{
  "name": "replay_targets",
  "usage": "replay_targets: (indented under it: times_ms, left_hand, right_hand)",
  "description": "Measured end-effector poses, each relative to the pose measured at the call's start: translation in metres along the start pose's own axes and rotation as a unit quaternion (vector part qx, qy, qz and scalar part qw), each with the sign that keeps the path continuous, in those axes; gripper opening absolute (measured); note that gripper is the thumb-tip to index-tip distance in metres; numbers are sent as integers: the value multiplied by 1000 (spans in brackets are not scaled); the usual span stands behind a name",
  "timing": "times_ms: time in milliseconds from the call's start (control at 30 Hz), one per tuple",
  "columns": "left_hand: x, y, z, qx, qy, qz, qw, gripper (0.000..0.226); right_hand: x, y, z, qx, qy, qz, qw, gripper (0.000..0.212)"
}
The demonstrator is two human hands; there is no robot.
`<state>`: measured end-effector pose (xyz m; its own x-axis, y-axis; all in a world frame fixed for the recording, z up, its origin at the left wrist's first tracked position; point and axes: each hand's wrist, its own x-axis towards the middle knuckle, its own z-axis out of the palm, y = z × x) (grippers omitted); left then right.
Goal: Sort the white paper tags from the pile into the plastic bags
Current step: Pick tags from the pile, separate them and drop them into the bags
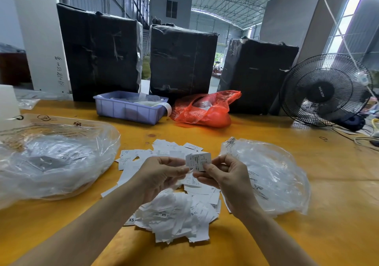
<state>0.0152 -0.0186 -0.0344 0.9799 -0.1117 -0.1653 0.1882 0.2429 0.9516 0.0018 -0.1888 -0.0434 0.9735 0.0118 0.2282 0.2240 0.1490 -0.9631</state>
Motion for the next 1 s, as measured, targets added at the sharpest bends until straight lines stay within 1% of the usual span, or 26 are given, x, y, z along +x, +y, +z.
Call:
replay_targets:
  times_ms: [200,267,400,600,667,733,833,900,1000]
  left_hand:
    - [1,-1,-3,30,21,22,999,24]
    - [1,-1,-3,30,28,24,999,26]
    - [3,-3,-3,20,37,35,998,17]
    - [-1,-9,2,95,26,72,993,20]
    - [-2,-10,4,110,24,77,991,23]
    - [-1,-10,4,111,24,78,990,24]
    - [0,-7,2,77,30,66,994,21]
    - [-1,-6,1,51,29,55,997,21]
    - [-2,-6,2,55,26,52,997,19]
  right_hand:
    - [-1,1,0,-36,-57,42,997,10]
    - [-2,0,-1,-51,-66,44,996,11]
    - [0,-3,-5,-100,-77,39,991,17]
    - [-2,-4,-4,-151,-123,40,980,17]
    - [-3,-2,-2,-167,-124,32,978,17]
    - [-2,-2,-3,-178,-106,21,978,18]
    - [0,-4,-7,-162,-79,18,983,9]
    - [0,-5,-8,-149,-79,27,985,8]
    - [-1,-5,-7,-142,-93,41,985,6]
